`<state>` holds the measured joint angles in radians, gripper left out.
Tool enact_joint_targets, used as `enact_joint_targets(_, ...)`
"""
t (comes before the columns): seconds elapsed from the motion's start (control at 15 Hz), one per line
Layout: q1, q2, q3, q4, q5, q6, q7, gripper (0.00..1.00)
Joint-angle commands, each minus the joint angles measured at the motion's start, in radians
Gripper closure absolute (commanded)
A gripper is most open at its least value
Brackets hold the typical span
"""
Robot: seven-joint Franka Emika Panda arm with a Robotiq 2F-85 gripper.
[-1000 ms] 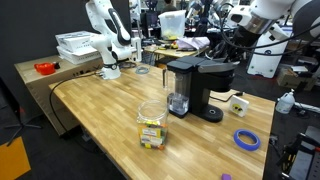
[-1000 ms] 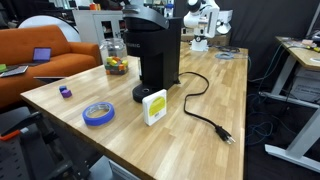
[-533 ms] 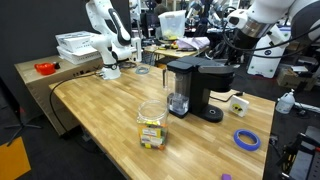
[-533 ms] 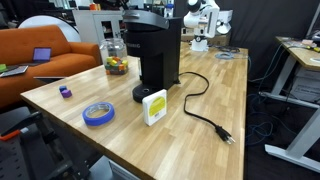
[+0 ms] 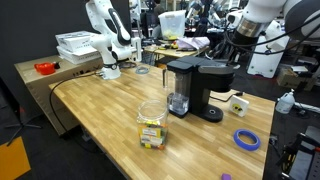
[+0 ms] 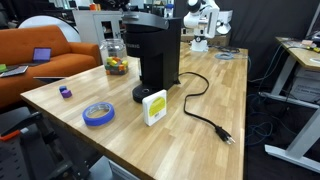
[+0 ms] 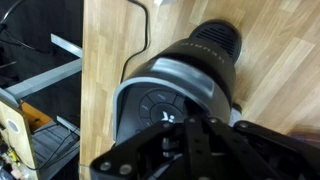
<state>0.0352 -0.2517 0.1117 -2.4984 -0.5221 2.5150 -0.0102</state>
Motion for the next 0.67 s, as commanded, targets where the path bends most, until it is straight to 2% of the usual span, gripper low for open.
enact_joint_targets(0.0, 0.008, 0.052, 0.004, 0.015, 0.114, -0.069, 0.053, 1.0)
enact_joint_targets(0.2, 0.005, 0.051, 0.005, 0.031, 0.157, -0.108, 0.089, 1.0)
enact_joint_targets(0.6, -0.02, 0.041, 0.007, 0.061, 0.101, -0.146, 0.184, 1.0)
